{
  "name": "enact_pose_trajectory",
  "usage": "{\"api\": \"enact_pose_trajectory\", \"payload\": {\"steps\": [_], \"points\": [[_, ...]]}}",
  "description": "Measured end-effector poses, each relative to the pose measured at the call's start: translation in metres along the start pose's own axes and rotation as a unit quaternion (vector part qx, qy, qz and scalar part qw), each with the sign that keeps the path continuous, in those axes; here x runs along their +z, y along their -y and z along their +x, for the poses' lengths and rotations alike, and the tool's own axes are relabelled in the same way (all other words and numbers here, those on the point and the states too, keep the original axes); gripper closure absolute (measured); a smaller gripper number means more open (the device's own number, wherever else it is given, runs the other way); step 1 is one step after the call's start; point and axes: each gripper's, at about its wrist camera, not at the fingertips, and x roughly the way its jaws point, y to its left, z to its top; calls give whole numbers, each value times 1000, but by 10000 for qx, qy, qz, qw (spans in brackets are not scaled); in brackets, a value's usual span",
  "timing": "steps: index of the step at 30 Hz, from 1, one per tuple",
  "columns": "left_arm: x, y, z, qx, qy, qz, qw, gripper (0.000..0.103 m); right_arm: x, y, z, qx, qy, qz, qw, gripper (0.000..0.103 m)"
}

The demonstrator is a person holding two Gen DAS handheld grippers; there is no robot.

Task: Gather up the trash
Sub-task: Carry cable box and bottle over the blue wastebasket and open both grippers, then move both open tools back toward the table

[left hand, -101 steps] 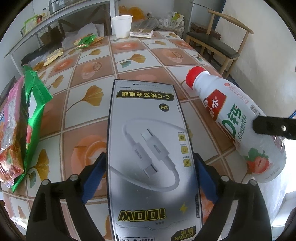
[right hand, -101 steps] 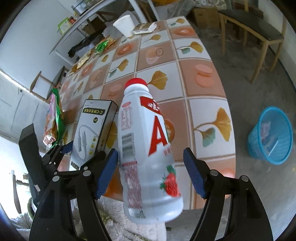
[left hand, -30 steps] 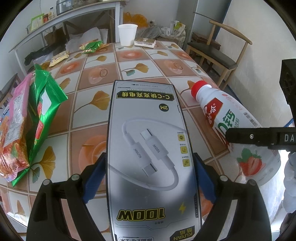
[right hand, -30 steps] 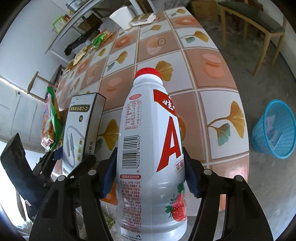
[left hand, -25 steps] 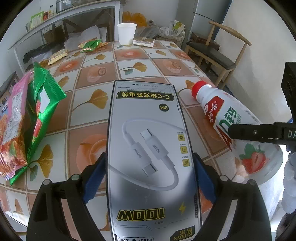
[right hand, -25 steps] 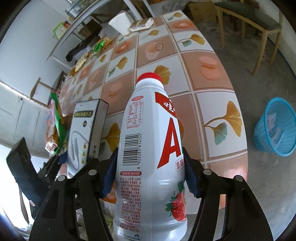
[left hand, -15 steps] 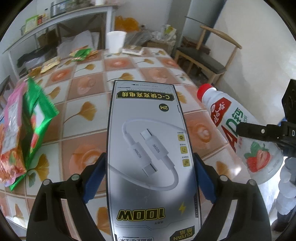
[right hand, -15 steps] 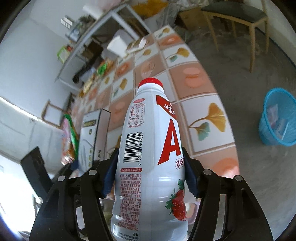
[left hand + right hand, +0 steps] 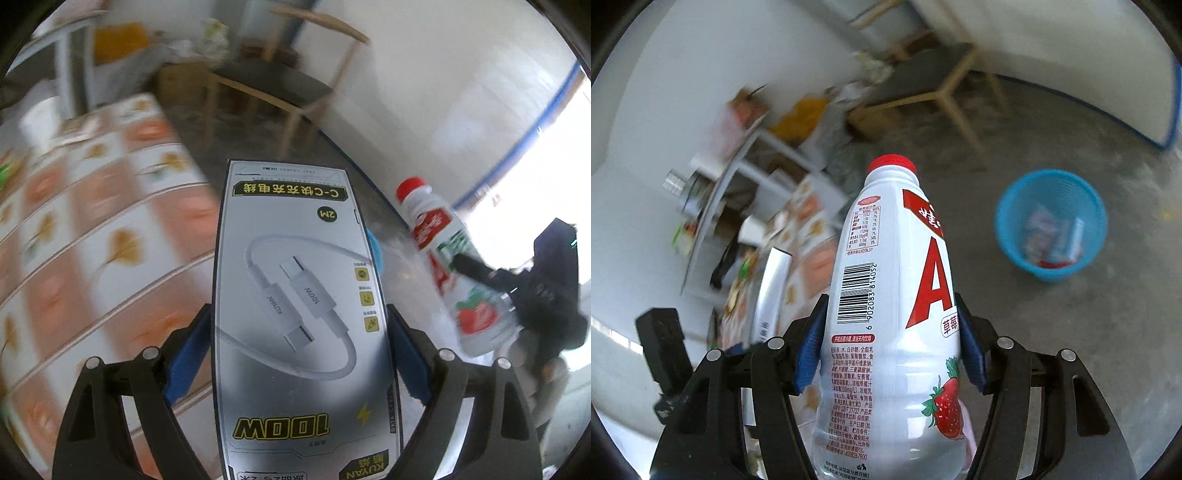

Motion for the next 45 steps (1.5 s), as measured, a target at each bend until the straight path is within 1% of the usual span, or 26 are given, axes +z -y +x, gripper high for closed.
{"api": "enact_pose_trajectory", "payload": {"steps": [3,6,8,11,15,18,20,22,24,27,31,34,35,37,40,42,43,45], "points": [[28,32,37,-130,-243,277,9992,16,8,43,7,-115,-14,472,9988,43],[51,56,79,-232,-530,488,9971,16,19,75,20,-197,-25,854,9961,43],[69,71,112,-361,-728,528,9953,16,28,92,31,-220,-35,1051,9942,43],[93,91,158,-448,-869,663,9930,15,43,114,50,-318,4,1287,9912,43],[119,104,216,-494,-1023,485,9923,14,69,152,78,-512,220,1594,9856,42],[132,105,247,-539,-922,277,9939,13,80,183,96,-590,453,1866,9796,32],[134,104,258,-584,-945,142,9937,13,79,203,105,-684,532,2086,9741,32],[133,99,263,-639,-1019,-1,9927,13,73,217,108,-830,505,2267,9691,32],[128,95,258,-680,-999,28,9927,13,65,224,108,-840,511,2355,9669,32],[124,93,241,-689,-819,280,9939,13,55,228,102,-940,541,2289,9674,32],[119,94,205,-703,-301,604,9952,13,40,227,87,-1159,561,2115,9689,32],[110,92,168,-879,93,743,9933,13,29,217,69,-1392,655,1818,9712,32],[108,91,160,-916,168,760,9927,13,25,211,62,-1440,711,1710,9721,32],[98,87,131,-1075,368,840,9900,13,20,202,53,-1495,805,1521,9737,32],[80,79,86,-1226,599,952,9861,13,3,166,22,-1411,1037,1084,9786,31],[66,70,57,-1353,754,910,9837,13,-8,145,6,-1138,1131,884,9831,30],[60,64,43,-1437,822,881,9823,13,-11,136,1,-1022,1168,789,9847,26],[42,52,13,-1541,958,789,9802,12,-23,104,-15,-811,1268,422,9877,23]]}}
